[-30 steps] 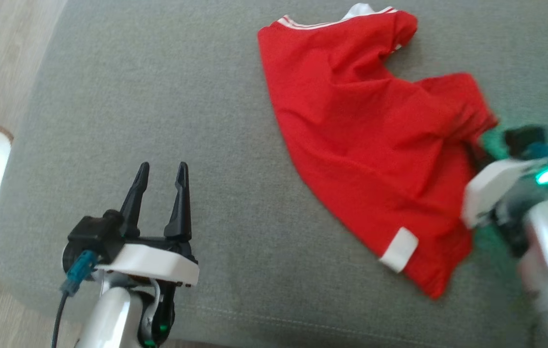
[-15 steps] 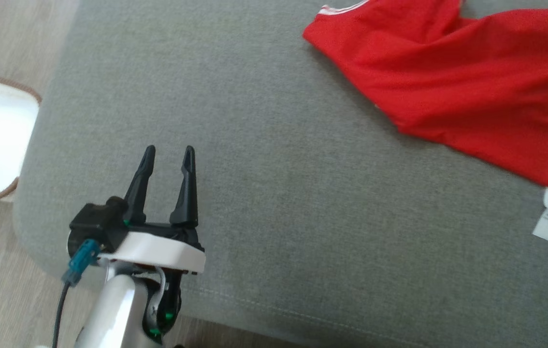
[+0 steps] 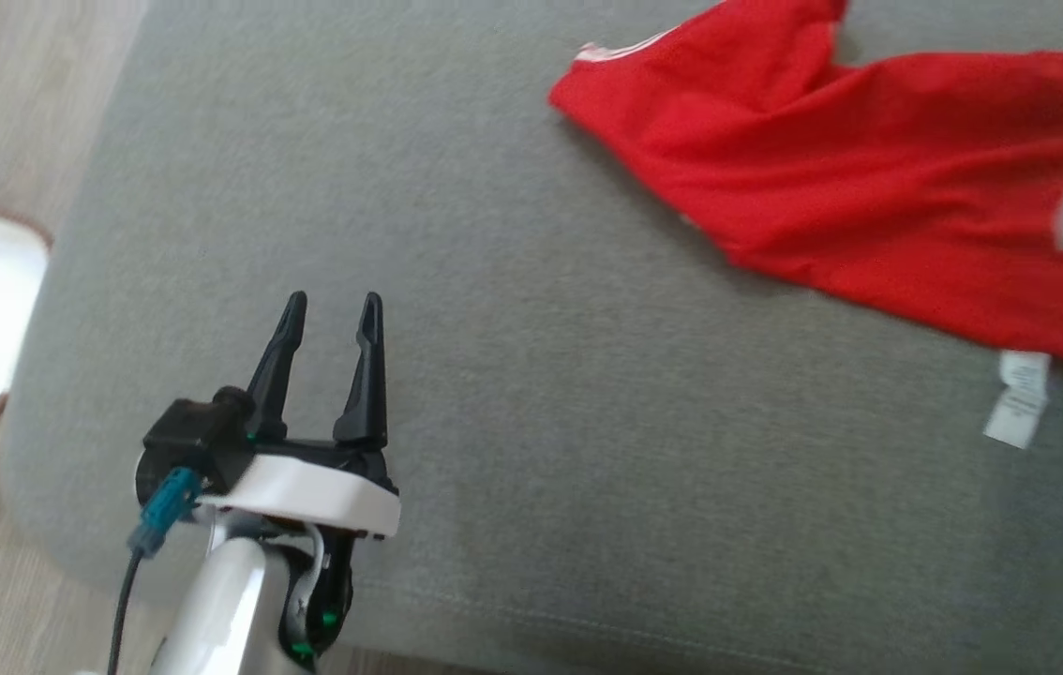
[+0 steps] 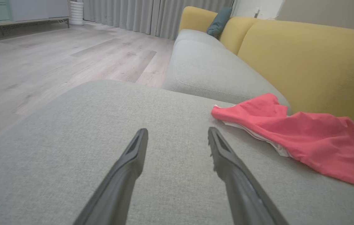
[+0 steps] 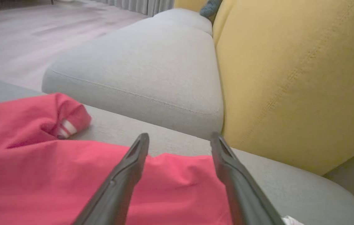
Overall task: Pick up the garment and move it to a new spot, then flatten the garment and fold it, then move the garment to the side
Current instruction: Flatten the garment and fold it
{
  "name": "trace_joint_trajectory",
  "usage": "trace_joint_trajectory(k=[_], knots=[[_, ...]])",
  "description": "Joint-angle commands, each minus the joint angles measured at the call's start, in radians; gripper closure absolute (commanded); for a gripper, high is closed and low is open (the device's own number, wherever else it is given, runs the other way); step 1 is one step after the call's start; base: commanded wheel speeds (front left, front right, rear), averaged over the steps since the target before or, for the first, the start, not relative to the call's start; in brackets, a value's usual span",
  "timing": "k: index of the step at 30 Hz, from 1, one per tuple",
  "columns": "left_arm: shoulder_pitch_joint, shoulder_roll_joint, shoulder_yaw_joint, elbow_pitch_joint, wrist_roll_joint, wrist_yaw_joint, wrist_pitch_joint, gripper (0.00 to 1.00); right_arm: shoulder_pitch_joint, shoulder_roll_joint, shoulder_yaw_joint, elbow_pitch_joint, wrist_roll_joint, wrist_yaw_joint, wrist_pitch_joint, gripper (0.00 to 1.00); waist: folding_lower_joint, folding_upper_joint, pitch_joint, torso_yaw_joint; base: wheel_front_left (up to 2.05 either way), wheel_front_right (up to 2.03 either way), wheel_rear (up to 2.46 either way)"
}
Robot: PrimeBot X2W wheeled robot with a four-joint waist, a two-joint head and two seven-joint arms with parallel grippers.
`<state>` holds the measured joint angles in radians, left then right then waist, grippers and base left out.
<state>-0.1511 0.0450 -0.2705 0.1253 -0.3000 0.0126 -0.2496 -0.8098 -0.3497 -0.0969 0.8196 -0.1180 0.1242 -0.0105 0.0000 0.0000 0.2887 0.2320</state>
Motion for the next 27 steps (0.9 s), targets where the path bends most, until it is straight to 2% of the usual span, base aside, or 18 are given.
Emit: trace_joint_trajectory(k=[1, 7, 13, 20, 25, 27], knots=[[-0.011, 0.005, 0.042, -0.028, 0.014, -0.004, -0.012, 0.0, -0.005, 0.026, 0.047, -0.042, 0.02, 0.007, -0.025, 0.0, 0.0, 0.0, -0.036, -0.04, 0.0, 0.0, 0.0], [0.005, 0.005, 0.045, -0.023, 0.026, -0.011, -0.012, 0.0, 0.076, 0.115, 0.236, -0.124, 0.134, 0.007, -0.091, 0.0, 0.0, 0.0, -0.077, -0.077, 0.0, 0.0, 0.0], [0.006, 0.005, 0.039, -0.029, 0.03, -0.016, -0.012, 0.0, 0.142, 0.178, 0.407, -0.195, 0.241, 0.007, -0.105, 0.0, 0.0, 0.0, -0.079, -0.06, 0.0, 0.0, 0.0], [-0.006, 0.005, 0.008, -0.05, 0.004, -0.005, -0.012, 0.0, 0.114, 0.21, 0.527, -0.153, 0.272, 0.007, -0.091, 0.0, 0.0, 0.0, -0.036, 0.038, 0.0, 0.0, 0.0], [-0.011, 0.005, -0.014, -0.061, -0.029, 0.013, -0.012, 0.0, 0.067, 0.206, 0.559, -0.058, 0.251, 0.007, -0.08, 0.0, 0.0, 0.0, -0.002, 0.129, 0.0, 0.0, 0.0], [-0.011, 0.005, -0.026, -0.067, -0.048, 0.025, -0.012, 0.0, 0.029, 0.184, 0.558, 0.011, 0.202, 0.007, -0.083, 0.0, 0.0, 0.0, 0.012, 0.175, 0.0, 0.0, 0.0]])
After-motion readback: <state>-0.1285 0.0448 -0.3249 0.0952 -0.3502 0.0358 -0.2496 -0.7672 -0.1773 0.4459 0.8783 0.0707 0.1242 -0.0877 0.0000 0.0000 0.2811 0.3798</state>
